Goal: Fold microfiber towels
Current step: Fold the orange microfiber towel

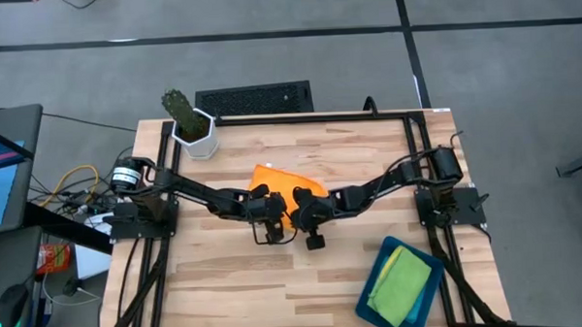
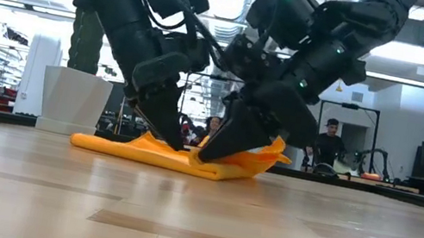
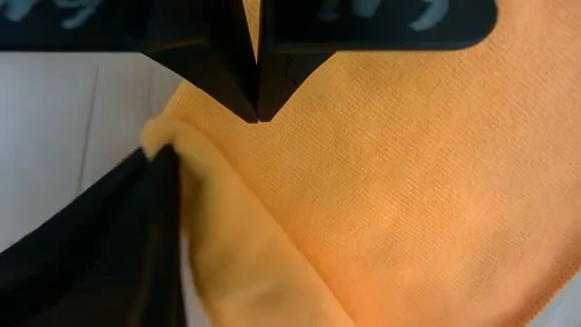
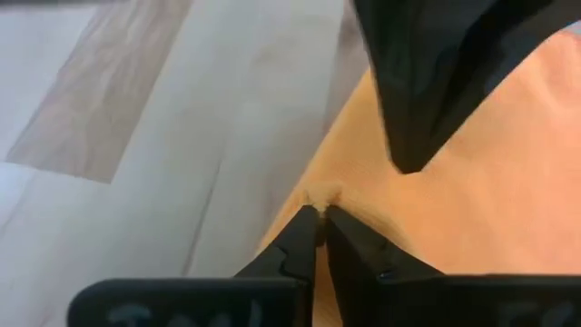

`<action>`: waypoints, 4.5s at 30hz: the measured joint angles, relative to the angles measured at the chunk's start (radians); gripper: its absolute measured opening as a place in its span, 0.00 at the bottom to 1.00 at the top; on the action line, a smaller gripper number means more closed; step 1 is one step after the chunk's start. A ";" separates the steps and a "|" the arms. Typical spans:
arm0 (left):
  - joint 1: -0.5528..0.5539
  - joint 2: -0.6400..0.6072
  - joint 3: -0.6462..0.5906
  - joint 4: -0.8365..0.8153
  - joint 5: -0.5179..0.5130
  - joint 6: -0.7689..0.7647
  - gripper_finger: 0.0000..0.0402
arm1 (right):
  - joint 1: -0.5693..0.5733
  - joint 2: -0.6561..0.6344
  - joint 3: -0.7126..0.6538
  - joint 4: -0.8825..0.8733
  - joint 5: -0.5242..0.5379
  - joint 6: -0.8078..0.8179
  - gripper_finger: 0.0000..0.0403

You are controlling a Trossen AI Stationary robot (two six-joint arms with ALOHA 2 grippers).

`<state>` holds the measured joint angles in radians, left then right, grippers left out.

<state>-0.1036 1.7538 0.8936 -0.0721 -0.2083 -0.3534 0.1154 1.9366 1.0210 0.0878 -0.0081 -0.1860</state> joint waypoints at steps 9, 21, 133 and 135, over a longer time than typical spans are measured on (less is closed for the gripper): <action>0.000 0.000 0.000 0.012 -0.005 -0.006 0.00 | -0.002 0.000 0.001 0.028 -0.001 -0.007 0.22; 0.001 -0.050 0.000 -0.144 -0.054 -0.007 0.00 | -0.028 -0.012 0.076 -0.012 0.008 -0.077 0.40; -0.078 -0.183 -0.123 -0.097 -0.078 -0.066 0.00 | 0.039 -0.172 -0.078 -0.016 0.051 -0.157 0.06; -0.075 -0.183 -0.179 -0.004 -0.088 -0.108 0.00 | 0.039 -0.156 -0.078 0.007 0.047 -0.156 0.06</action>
<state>-0.1788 1.5710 0.7149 -0.0761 -0.2963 -0.4615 0.1543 1.7807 0.9432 0.0946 0.0392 -0.3424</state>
